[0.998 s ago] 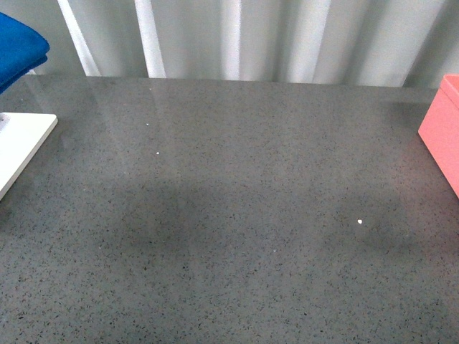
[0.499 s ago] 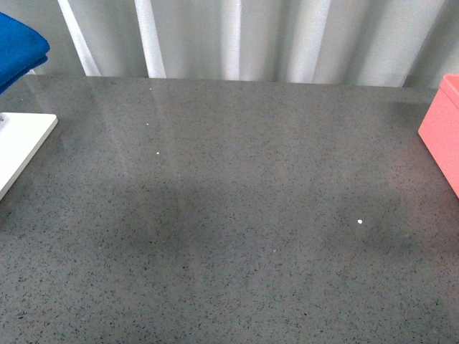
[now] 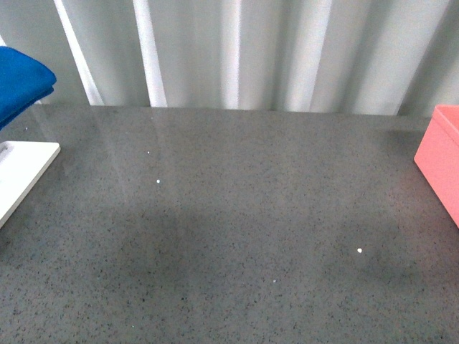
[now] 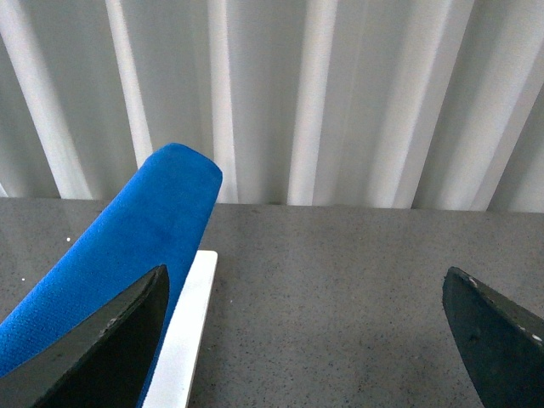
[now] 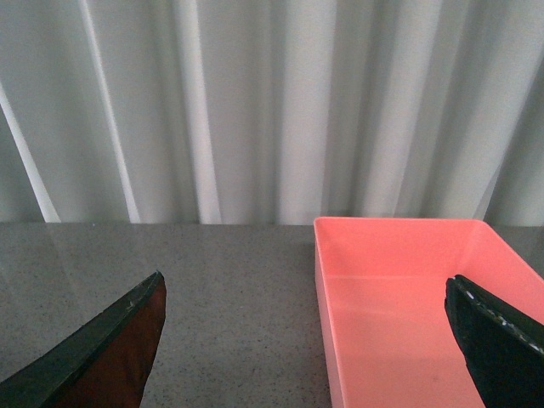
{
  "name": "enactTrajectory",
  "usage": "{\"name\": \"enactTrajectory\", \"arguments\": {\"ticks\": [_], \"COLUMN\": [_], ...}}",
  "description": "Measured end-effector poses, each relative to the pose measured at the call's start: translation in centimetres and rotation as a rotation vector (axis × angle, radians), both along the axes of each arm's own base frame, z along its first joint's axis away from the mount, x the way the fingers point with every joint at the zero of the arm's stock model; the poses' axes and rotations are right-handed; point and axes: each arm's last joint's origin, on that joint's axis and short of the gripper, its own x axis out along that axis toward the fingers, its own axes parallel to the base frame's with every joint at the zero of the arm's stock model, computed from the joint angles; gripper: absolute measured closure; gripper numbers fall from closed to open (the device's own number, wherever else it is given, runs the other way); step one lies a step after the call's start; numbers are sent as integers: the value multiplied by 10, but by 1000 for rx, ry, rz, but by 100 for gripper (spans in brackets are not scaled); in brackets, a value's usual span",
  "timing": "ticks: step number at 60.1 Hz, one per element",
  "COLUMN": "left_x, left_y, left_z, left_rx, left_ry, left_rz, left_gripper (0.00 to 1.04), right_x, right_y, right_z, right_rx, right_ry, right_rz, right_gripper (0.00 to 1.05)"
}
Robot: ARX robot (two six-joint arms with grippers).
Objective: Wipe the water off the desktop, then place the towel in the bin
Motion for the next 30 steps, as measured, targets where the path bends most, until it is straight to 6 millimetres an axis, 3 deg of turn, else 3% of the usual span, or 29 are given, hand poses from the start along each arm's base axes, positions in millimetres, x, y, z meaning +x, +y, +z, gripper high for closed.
{"name": "enactTrajectory", "arguments": {"ticks": [30], "left_x": [0], "left_y": [0], "left_z": [0], "left_rx": [0], "left_ry": [0], "left_rz": [0], "left_gripper": [7], "right_x": [0], "right_y": [0], "right_z": [0], "right_rx": [0], "right_ry": [0], "right_rz": [0], "right_gripper": [7]}}
